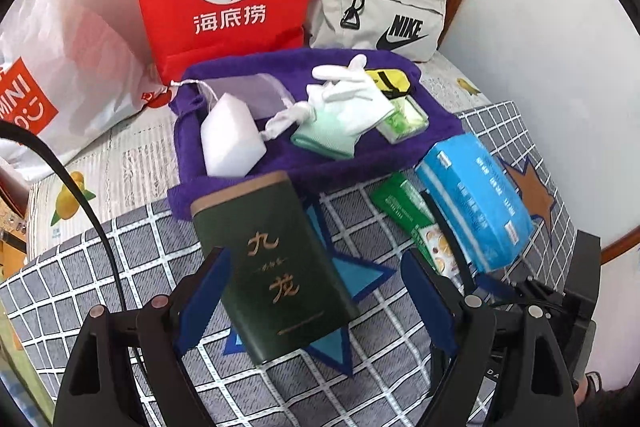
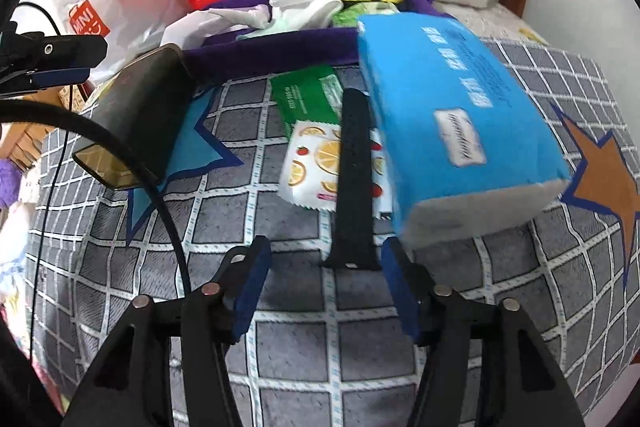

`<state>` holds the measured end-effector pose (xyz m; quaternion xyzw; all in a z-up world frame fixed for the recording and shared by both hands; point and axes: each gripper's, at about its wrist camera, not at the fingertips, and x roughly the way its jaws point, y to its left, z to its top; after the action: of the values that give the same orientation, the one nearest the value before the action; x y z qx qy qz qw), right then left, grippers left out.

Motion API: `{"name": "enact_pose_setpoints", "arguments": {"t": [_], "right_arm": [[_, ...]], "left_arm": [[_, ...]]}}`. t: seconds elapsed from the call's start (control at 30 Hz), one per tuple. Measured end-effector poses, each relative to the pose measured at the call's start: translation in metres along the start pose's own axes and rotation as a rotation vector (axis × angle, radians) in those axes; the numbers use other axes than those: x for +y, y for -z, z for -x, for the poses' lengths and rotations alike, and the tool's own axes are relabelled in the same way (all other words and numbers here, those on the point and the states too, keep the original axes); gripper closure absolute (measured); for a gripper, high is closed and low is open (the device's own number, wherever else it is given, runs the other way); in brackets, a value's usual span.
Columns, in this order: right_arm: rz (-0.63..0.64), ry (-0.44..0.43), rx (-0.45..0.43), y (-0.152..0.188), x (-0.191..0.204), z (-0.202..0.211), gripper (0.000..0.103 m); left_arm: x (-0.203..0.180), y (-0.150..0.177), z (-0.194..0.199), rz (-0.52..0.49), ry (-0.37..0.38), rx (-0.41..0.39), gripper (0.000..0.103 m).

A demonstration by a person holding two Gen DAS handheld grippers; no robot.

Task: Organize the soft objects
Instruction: 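Grasp the black watch strap on the sheet with the right tool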

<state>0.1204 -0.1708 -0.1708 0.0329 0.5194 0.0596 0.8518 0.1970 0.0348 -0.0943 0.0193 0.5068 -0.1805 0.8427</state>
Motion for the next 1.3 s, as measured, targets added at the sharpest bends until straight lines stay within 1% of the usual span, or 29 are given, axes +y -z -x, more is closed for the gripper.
{"name": "enact_pose_setpoints", "arguments": {"t": [0.07, 0.1, 0.13, 0.17, 0.37, 0.5, 0.63, 0.7, 0.77, 0.83, 0.9, 0.97, 1.03, 1.07, 1.1, 1.13, 1.17, 1.2, 1.3], "right_arm": [[0.021, 0.017, -0.012, 0.000, 0.003, 0.000, 0.050], [0.027, 0.023, -0.012, 0.000, 0.004, 0.000, 0.057], [0.034, 0.025, -0.014, 0.000, 0.003, 0.001, 0.070], [0.034, 0.013, -0.008, 0.000, 0.001, 0.002, 0.074], [0.044, -0.024, 0.028, 0.006, 0.001, 0.009, 0.074], [0.075, -0.088, 0.099, 0.021, 0.004, 0.020, 0.074], [0.089, -0.066, 0.145, 0.043, -0.005, 0.031, 0.074], [0.078, -0.071, 0.142, 0.047, -0.010, 0.034, 0.072], [0.071, -0.068, 0.133, 0.045, -0.012, 0.032, 0.066], [0.063, -0.066, 0.109, 0.039, -0.013, 0.031, 0.055], [0.053, -0.079, 0.084, 0.031, -0.013, 0.028, 0.053], [0.048, -0.092, 0.077, 0.023, -0.012, 0.022, 0.053], [0.041, -0.082, 0.081, 0.019, -0.012, 0.012, 0.053], [0.050, -0.069, 0.065, 0.019, -0.010, 0.011, 0.054], [0.068, -0.049, 0.054, 0.019, -0.007, 0.011, 0.060], [0.092, -0.022, 0.045, 0.020, -0.005, 0.011, 0.072], [0.106, -0.008, 0.036, 0.021, -0.005, 0.011, 0.079], [0.108, -0.013, 0.032, 0.021, -0.007, 0.012, 0.082], [0.090, -0.062, 0.048, 0.022, -0.017, 0.015, 0.082]], "left_arm": [[0.003, 0.005, -0.001, -0.004, -0.002, 0.004, 0.017], [0.004, 0.007, -0.001, -0.004, -0.003, 0.004, 0.017], [0.005, 0.008, -0.002, -0.003, -0.003, 0.005, 0.017], [0.006, 0.009, -0.002, -0.001, -0.002, 0.005, 0.017], [0.018, 0.016, -0.005, 0.026, 0.011, 0.007, 0.017], [0.018, 0.018, -0.002, 0.029, 0.019, 0.000, 0.017], [0.015, 0.019, -0.001, 0.021, 0.021, 0.001, 0.017], [0.012, 0.020, -0.002, 0.018, 0.021, 0.002, 0.017], [0.009, 0.021, -0.002, 0.014, 0.022, 0.006, 0.017], [0.006, 0.020, -0.002, 0.012, 0.017, 0.010, 0.017], [0.002, 0.020, -0.001, 0.006, 0.012, 0.015, 0.017], [-0.001, 0.021, 0.001, -0.008, 0.001, 0.020, 0.017], [-0.003, 0.022, 0.004, -0.015, -0.012, 0.019, 0.017], [-0.003, 0.022, 0.006, -0.015, -0.017, 0.019, 0.017], [-0.003, 0.023, 0.007, -0.010, -0.022, 0.019, 0.017], [-0.003, 0.023, 0.008, -0.006, -0.024, 0.020, 0.017], [-0.002, 0.025, 0.009, 0.001, -0.027, 0.023, 0.017], [-0.002, 0.026, 0.009, 0.003, -0.029, 0.025, 0.017], [-0.005, 0.032, 0.011, 0.000, -0.034, 0.027, 0.017]]}}
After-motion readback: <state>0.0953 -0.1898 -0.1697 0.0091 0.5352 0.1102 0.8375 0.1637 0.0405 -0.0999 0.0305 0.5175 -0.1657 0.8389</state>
